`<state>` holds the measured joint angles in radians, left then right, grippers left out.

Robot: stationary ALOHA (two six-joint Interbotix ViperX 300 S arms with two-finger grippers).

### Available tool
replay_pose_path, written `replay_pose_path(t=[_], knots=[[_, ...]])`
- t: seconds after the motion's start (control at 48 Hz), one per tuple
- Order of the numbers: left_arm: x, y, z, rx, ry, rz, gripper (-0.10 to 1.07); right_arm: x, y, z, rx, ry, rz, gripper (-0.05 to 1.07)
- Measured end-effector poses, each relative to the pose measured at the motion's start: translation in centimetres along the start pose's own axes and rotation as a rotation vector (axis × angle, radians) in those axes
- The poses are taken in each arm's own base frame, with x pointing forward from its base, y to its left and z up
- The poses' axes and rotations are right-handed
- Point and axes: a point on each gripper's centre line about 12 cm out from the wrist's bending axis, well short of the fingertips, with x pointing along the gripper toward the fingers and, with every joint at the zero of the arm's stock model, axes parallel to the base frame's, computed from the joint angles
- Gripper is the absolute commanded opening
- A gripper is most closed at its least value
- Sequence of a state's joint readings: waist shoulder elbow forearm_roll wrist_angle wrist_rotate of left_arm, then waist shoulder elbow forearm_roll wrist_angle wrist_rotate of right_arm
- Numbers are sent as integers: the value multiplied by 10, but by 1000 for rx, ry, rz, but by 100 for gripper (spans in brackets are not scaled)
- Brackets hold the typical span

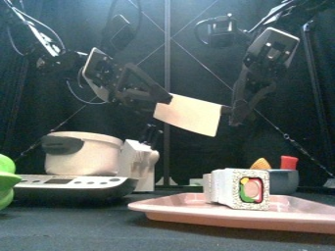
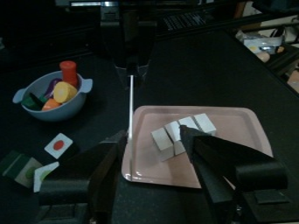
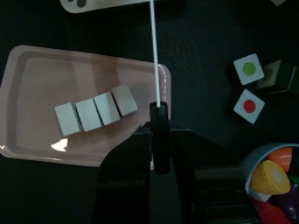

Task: Grab cleaver with other hand

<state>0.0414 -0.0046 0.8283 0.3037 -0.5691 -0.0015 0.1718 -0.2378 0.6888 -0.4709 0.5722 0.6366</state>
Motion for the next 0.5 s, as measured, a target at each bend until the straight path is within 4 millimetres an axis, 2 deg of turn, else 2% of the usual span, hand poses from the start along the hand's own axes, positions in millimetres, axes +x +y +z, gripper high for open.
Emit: replay_pose_path(t=[0.312,0.5], knots=[[0,3,-2,-14,6,34,56,2,0,-5,-6,12,0,37],[0,2,-2,-44,5,46,46,2,0,-6,3,16,2,37]])
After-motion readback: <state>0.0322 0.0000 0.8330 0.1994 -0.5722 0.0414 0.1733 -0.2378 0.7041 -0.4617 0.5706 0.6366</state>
